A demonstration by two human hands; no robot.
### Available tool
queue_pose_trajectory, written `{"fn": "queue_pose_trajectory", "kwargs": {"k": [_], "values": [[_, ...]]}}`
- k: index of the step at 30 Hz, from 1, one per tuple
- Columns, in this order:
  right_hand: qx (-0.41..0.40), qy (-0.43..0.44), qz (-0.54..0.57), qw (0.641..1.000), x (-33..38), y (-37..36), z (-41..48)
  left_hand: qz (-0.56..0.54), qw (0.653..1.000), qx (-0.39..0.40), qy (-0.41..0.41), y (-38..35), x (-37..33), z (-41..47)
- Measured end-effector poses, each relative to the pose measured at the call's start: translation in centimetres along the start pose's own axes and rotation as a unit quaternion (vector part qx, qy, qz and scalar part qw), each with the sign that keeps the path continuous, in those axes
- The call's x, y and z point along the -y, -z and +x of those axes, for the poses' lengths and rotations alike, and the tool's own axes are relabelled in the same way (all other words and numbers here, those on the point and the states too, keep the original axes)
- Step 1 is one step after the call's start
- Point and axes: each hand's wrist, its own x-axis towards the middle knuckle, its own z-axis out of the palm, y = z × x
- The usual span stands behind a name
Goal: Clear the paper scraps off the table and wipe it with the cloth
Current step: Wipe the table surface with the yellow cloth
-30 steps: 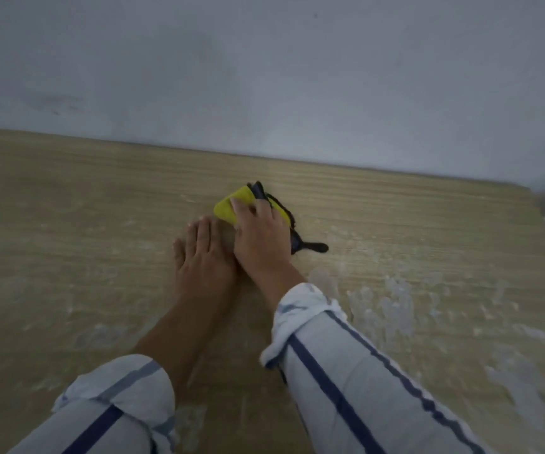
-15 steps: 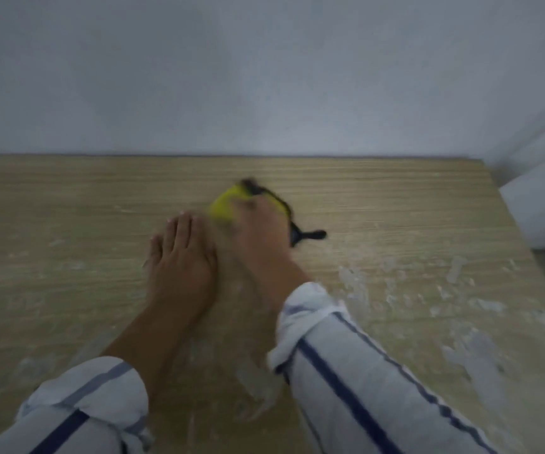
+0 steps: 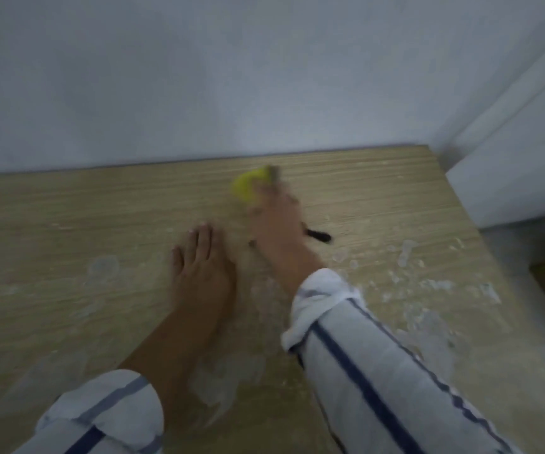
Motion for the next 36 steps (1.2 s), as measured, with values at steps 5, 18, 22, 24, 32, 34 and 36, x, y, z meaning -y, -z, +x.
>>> {"fn": "queue_pose_trajectory", "kwargs": {"k": [5, 18, 22, 24, 32, 34, 36], "values": [[-0.010, 0.026, -0.043, 0.999, -6.3, 1.3, 0.5, 0.007, 1.000, 0.002, -0.012, -0.9, -2.5, 0.1], [0.065, 0.059, 0.013, 0.996, -4.7, 2.4, -8.0, -0.010, 0.999, -0.010, -0.036, -0.4, -2.3, 0.2], [-0.042, -0.190, -0.028, 0.980, -13.1, 7.5, -10.3, -0.055, 0.996, 0.003, -0.064, 0.1, -1.3, 0.3], [-0.066, -0.282, -0.050, 0.956, -15.6, 8.9, -10.9, -0.070, 0.994, 0.011, -0.078, 0.5, -0.3, -0.3], [0.088, 0.055, 0.006, 0.995, 5.5, 1.0, -14.5, -0.024, 0.999, -0.003, -0.021, 1.2, 5.0, -7.5], [0.080, 0.045, 0.003, 0.996, 3.4, 1.1, -15.3, 0.004, 1.000, 0.005, -0.002, 1.4, 6.4, -8.8], [0.052, -0.034, -0.038, 0.997, -1.4, 2.7, -16.6, 0.019, 1.000, 0.017, -0.003, 1.6, 7.2, -10.0]]}}
